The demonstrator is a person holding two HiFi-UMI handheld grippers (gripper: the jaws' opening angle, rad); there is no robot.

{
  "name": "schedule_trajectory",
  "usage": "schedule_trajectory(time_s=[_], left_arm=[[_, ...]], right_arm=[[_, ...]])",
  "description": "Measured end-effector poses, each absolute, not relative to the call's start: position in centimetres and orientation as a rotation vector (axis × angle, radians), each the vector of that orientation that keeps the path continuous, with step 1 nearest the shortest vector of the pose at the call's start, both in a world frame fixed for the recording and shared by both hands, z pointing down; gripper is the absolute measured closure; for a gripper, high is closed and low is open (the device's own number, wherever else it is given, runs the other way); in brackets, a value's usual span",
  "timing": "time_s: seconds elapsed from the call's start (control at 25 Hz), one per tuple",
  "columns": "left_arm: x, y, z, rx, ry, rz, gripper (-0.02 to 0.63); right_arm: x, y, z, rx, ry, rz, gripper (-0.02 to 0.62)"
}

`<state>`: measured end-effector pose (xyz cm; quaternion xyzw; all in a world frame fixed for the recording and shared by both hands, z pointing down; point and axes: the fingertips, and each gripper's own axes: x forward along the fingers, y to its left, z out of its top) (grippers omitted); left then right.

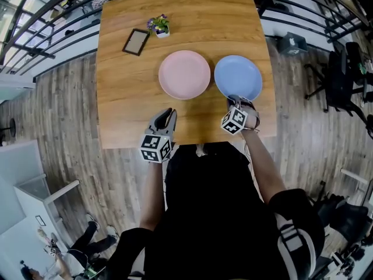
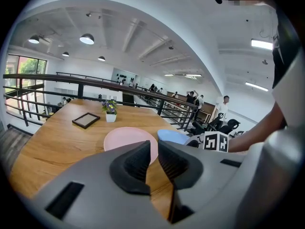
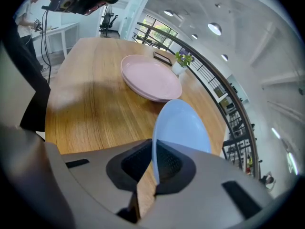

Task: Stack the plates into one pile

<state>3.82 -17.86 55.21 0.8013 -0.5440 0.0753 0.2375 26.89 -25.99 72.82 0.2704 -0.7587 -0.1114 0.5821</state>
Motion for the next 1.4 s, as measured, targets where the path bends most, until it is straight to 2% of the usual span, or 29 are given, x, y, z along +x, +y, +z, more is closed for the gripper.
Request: schedule_trajectory(time_s=[0.68, 1.4], left_arm=[[-1.8, -17.5, 55.4, 2.272, -1.399, 0.223, 0.543], [-9.4, -16.8, 57.0, 2.213, -1.453, 0.211, 0.543]], right_arm=[[21.8, -26.1, 69.4, 0.733, -1.751, -0.319, 0.568], [11.4, -26.4, 69.0, 0.634, -1.775, -0.463, 0.566]])
